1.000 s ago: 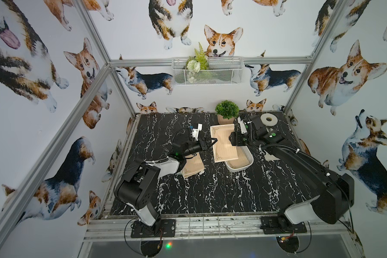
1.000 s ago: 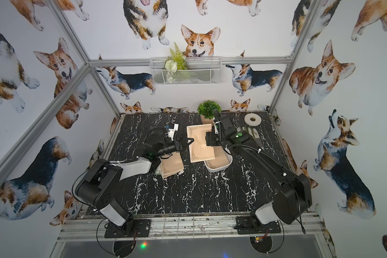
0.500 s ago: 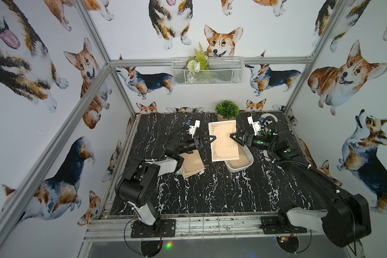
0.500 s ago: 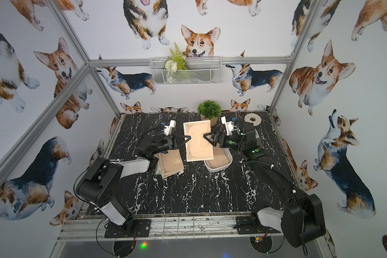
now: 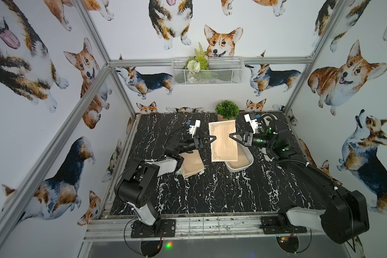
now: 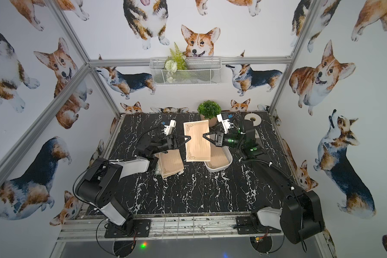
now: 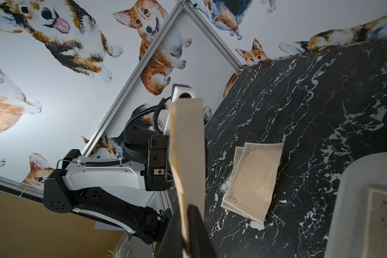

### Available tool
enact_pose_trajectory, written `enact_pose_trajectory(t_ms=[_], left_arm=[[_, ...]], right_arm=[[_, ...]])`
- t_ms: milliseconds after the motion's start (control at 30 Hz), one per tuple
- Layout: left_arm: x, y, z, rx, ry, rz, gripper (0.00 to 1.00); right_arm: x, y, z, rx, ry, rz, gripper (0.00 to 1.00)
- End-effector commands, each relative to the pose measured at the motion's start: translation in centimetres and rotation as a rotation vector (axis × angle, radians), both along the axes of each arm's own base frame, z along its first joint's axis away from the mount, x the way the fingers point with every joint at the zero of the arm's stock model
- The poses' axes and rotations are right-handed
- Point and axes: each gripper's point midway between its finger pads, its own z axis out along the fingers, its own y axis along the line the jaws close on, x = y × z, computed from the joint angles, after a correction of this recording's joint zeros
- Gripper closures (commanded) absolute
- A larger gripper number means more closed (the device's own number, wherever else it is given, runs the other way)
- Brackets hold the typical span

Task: Take out the stationery paper from the storage box
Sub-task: Pick up multiple sheets of stationery from the storage box.

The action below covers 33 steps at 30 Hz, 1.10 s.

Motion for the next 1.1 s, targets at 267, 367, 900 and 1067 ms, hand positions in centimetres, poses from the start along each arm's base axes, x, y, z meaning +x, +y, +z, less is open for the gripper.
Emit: enact_pose_trajectory(t_ms=[267,367,900,1067], left_arm=[[-1.9,0.8,3.0,-0.041,-0.086,-0.039,0.93],[-1.9,0.9,3.1,-0.042,-0.085,-0.036,0.68],[1.9,7.4,2.0,-0.026,0.001,0.190,0.52],[1.9,7.1,1.5,0.022,0.008,0.202,0.61]], right_arm=[[0.4,-1.0,-1.9,-0.120,0.007,-0.070,1.00],[0.1,-1.1,-1.6,-0.118,-0.007,-0.070,1.00],[-1.6,-1.3,-0.9,-0.111,-0.024,-0.029,1.00],[-2.0,-0.8,-0.5,-0.080,-0.015,0.016,1.00]])
